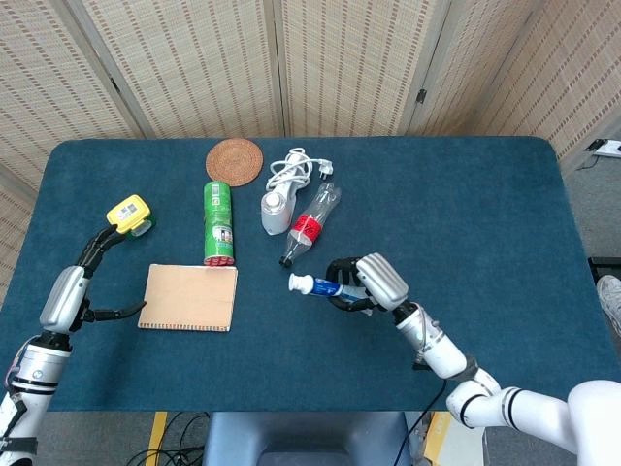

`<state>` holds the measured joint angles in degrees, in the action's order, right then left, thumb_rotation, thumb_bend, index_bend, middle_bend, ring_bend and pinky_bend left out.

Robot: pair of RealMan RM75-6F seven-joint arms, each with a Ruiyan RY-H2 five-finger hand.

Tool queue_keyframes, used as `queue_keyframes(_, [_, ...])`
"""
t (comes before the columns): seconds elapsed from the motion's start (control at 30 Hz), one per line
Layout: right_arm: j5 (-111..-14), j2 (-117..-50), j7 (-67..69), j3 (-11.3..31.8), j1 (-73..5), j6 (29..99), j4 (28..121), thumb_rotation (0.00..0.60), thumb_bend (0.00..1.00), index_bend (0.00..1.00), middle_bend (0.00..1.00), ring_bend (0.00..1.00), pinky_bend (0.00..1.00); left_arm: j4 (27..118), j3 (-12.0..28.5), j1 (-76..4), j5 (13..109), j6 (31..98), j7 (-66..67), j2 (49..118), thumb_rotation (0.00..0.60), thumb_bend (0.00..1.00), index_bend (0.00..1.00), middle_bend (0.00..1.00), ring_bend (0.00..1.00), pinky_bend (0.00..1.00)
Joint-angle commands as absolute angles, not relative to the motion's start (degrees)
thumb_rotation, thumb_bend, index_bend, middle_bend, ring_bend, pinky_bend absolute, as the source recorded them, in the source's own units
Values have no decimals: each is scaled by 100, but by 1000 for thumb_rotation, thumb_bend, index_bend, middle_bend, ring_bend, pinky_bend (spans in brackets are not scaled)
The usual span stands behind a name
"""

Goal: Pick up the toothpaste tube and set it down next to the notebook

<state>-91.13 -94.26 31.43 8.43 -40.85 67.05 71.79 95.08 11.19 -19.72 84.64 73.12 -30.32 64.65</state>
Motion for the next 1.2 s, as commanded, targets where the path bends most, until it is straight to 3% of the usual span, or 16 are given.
queue_keyframes(0.03, [-9109, -9559, 3215, 923, -4212, 6640, 7209, 600, 534, 719, 639, 592, 650, 9737, 1211, -2206, 8515, 7018, -3945, 6275, 318, 57, 145, 73, 40, 180])
queue_keyframes(0.13, [-9053, -9683, 3306, 1003, -4323, 6574, 7264, 600, 534, 719, 639, 592, 650, 9782, 1242, -2311, 8591, 6964, -4456, 6272, 156, 57, 136, 72, 40, 180])
queue_keyframes(0.23, [-9007, -9756, 3290, 1050, -4412, 6496, 7315, 600, 534, 720, 638, 592, 650, 9765, 1260, -2401, 8657, 6946, -4741, 6306, 43, 58, 124, 73, 40, 180])
queue_keyframes(0.33, [-8921, -9848, 3245, 1135, -4556, 6340, 7412, 600, 535, 719, 639, 592, 650, 9753, 1297, -2514, 8685, 6945, -4912, 6402, 0, 51, 112, 72, 40, 180])
queue_keyframes(1.2, [-7324, -10173, 1976, 2011, -5382, 5101, 8546, 600, 534, 719, 639, 592, 650, 9646, 1231, -3070, 8786, 7019, -3952, 7206, 0, 14, 36, 47, 3, 156])
